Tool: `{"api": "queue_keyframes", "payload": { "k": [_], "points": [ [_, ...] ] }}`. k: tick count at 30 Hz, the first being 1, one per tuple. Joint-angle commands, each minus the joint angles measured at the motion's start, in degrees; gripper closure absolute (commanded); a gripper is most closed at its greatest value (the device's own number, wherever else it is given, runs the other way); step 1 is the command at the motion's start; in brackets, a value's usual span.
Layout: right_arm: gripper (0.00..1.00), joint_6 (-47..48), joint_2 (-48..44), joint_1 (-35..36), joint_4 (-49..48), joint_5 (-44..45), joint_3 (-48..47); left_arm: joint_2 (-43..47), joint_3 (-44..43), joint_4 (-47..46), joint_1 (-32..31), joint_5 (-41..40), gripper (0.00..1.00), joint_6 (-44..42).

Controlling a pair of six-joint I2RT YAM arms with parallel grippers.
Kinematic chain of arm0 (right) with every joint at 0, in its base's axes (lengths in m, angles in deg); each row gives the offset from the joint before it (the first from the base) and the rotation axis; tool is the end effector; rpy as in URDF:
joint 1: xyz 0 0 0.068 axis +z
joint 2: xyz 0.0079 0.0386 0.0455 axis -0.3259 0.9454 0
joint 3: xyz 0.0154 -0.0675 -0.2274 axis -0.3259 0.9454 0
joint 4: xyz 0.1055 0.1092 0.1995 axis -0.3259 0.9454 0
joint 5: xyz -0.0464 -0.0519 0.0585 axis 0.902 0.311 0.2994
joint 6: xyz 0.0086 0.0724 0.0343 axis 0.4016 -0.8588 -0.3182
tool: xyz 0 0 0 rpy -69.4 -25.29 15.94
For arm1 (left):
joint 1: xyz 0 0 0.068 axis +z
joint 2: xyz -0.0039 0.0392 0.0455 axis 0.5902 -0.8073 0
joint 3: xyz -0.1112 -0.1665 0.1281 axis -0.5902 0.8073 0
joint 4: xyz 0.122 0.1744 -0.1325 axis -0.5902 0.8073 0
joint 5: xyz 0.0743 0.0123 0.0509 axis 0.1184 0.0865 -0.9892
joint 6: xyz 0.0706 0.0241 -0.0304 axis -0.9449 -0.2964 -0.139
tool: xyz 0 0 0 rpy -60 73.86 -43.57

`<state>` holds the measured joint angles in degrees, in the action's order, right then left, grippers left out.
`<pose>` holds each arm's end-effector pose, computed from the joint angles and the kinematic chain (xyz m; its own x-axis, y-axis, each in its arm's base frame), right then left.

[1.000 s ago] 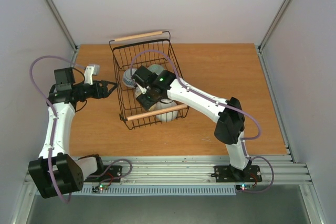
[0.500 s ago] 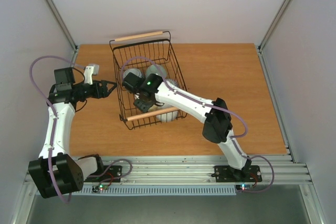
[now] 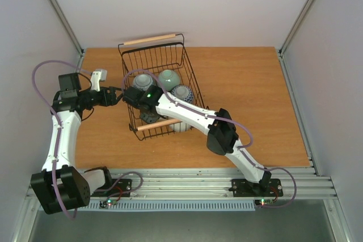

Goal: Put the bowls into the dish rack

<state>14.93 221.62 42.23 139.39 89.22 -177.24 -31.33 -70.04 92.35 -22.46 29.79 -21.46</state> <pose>0.2340 0.3802 0.1905 -0.1152 -0.9889 -0.0935 -0.9142 0.1424 -0.3794 0.2559 0.0089 0.2579 -0.6582 -0.1047 -0.7455 0.4091 0.7815 -0.4709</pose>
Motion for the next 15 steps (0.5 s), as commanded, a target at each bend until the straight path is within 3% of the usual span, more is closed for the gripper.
{"api": "queue_keyframes", "payload": {
  "k": [1, 3, 11, 15],
  "points": [
    [0.93, 1.08, 2.27, 1.43, 4.64, 0.77, -3.23, 0.74, 0.39, -2.26, 0.17, -0.35, 0.26, 0.26],
    [0.9, 1.27, 2.84, 1.65, 4.97, 0.61, -3.88, 0.65, 0.41, -2.24, 0.17, -0.3, 0.26, 0.14],
    [0.52, 1.53, 2.39, 1.98, 4.38, -1.23, -3.76, 0.32, 0.48, -2.24, 0.17, -0.29, 0.26, 0.13],
    [0.41, 1.91, 2.0, 2.24, 3.75, -2.12, -3.53, 0.3, 0.39, -2.32, 0.17, -0.36, 0.26, 0.13]
  ]
}}
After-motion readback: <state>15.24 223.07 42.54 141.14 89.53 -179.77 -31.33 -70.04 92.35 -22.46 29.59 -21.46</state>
